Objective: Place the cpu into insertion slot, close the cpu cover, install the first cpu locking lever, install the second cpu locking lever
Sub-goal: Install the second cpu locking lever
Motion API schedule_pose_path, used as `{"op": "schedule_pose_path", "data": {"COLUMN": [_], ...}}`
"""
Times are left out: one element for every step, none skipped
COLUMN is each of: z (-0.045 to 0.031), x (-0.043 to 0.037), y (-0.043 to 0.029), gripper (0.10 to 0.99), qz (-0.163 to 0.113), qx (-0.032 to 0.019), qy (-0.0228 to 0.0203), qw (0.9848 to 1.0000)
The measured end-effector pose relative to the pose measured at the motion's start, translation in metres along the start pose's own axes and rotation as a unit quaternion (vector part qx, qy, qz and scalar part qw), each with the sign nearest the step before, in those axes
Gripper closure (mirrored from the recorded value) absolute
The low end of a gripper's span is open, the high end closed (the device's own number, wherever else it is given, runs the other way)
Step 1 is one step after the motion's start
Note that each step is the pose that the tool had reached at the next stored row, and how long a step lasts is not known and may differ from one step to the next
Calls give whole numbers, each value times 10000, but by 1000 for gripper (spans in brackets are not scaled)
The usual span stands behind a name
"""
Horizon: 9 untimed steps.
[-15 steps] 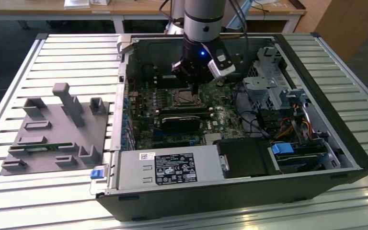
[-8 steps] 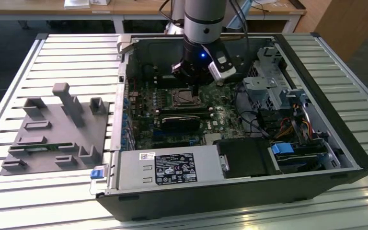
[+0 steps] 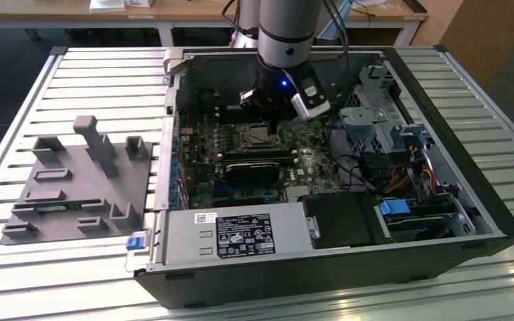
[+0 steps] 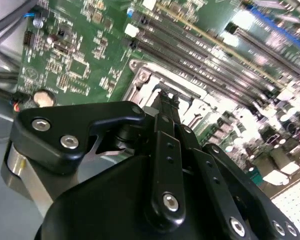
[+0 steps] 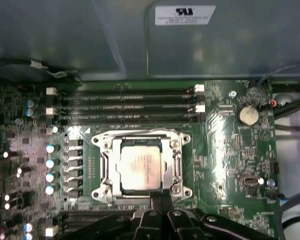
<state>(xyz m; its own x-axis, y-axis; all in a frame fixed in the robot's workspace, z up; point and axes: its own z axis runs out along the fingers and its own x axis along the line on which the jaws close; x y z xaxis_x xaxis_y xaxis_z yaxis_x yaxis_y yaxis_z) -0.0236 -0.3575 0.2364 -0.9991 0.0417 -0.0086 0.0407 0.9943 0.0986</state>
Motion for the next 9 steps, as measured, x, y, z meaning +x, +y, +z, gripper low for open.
{"op": "schedule_pose_path", "data": {"z": [3, 4, 4, 3, 1, 0, -1, -1, -1], "x": [0, -1, -1, -2, -2, -2, -3, -3, -4], "y": [-9, -22, -34, -48, -63, -78, -94, -109, -122], "gripper": [980, 980, 980, 980, 980, 980, 980, 980, 980], "qz": [0, 0, 0, 0, 0, 0, 0, 0, 0], "qx": [-2, -2, -2, -2, -2, -2, -2, -2, -3], "qy": [0, 0, 0, 0, 0, 0, 0, 0, 0], "qw": [10000, 10000, 10000, 10000, 10000, 10000, 10000, 10000, 10000]}}
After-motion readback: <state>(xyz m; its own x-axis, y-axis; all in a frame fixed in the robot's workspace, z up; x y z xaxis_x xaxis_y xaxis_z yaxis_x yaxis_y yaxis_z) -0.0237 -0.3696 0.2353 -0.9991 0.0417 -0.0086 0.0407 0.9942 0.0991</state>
